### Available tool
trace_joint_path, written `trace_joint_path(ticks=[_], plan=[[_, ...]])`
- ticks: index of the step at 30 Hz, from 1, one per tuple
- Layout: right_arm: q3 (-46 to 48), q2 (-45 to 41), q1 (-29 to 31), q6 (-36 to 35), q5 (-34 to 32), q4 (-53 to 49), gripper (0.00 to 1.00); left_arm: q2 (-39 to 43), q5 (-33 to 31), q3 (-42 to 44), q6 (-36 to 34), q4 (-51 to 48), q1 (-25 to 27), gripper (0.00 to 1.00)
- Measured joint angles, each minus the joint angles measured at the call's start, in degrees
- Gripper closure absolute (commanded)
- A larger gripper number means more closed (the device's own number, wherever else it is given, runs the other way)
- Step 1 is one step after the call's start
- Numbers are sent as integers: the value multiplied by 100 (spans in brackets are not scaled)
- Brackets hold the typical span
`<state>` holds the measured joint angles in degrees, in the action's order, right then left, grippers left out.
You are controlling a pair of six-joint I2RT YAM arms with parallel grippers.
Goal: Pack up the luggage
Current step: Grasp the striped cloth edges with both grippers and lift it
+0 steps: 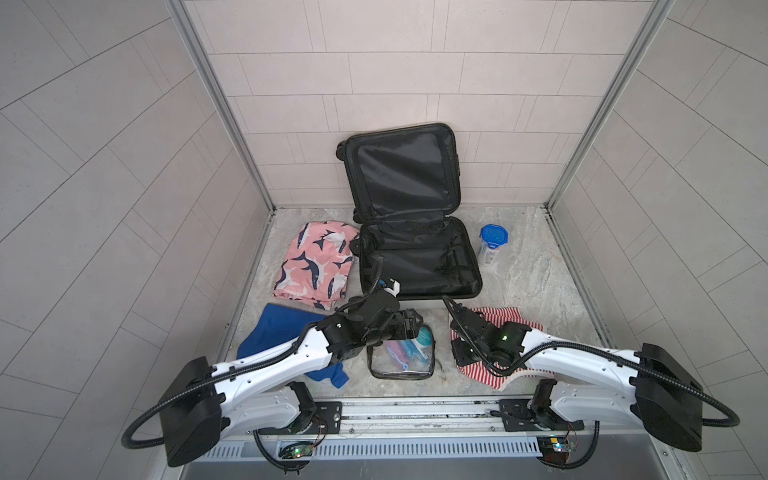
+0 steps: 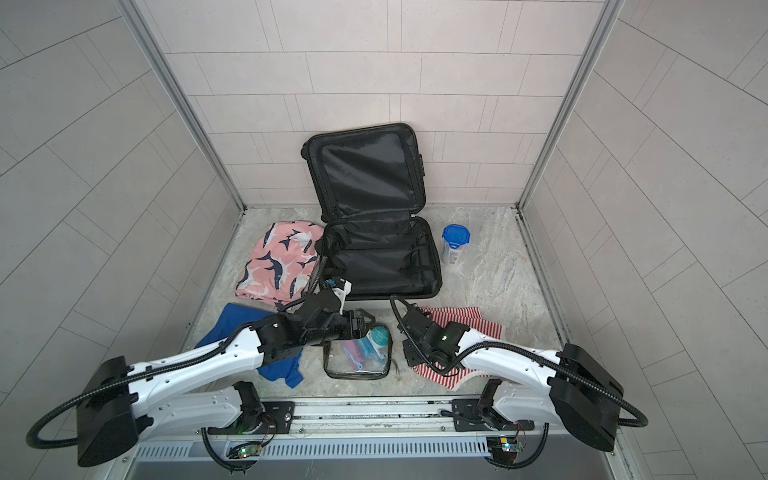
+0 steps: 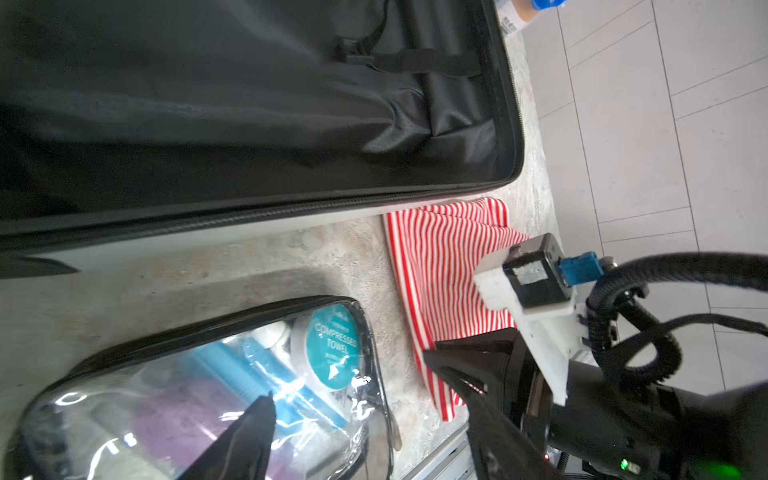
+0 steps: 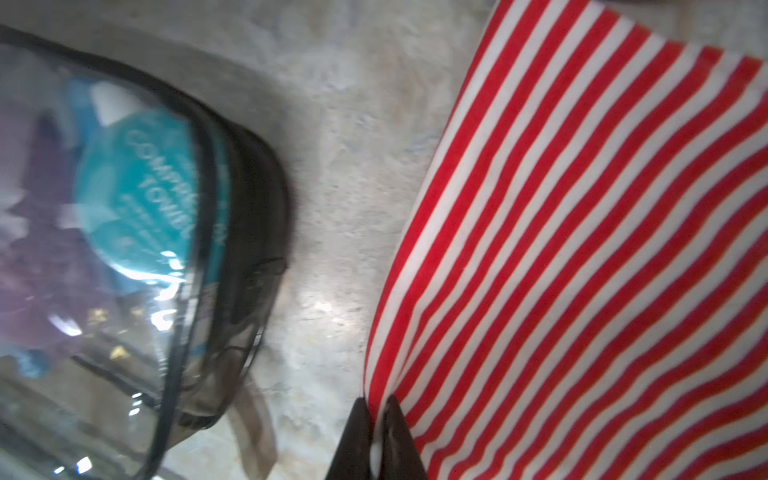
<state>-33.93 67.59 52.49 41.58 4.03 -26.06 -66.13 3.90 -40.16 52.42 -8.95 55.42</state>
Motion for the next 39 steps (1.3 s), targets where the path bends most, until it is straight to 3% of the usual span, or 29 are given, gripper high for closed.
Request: trace_joint_path(ticks=[3,6,11,18,26,28,32,39], plan=[[-175,-7,26,46,-33,-68,43,-341,22,-33,103,249,164,22],[-321,-144,-22,52,-162,-260,33,-643,24,-201,160,291,282,22],[-372,-1027,-702,114,-365,-892,28,-1163,15,-734,195,321,542,22],[-372,-2256,-3108,46,-485,-1825,26,-2267,4,-1668,175,256,1043,25],[-315,-1718,-5525,-461,238,-2046,24,-3687,17,-2767,-20,-535,1217,20],[-164,-1401,-5901,-538,439,-1923,24,-3775,-61,-2809,-63,-728,1217,19],[201,-1333,-6328,-588,570,-1880,5,-3901,-275,-2911,-175,-1139,1224,14],[295,-1606,-6793,-382,271,-1779,4,-4030,-442,-3010,-326,-1270,1222,9]])
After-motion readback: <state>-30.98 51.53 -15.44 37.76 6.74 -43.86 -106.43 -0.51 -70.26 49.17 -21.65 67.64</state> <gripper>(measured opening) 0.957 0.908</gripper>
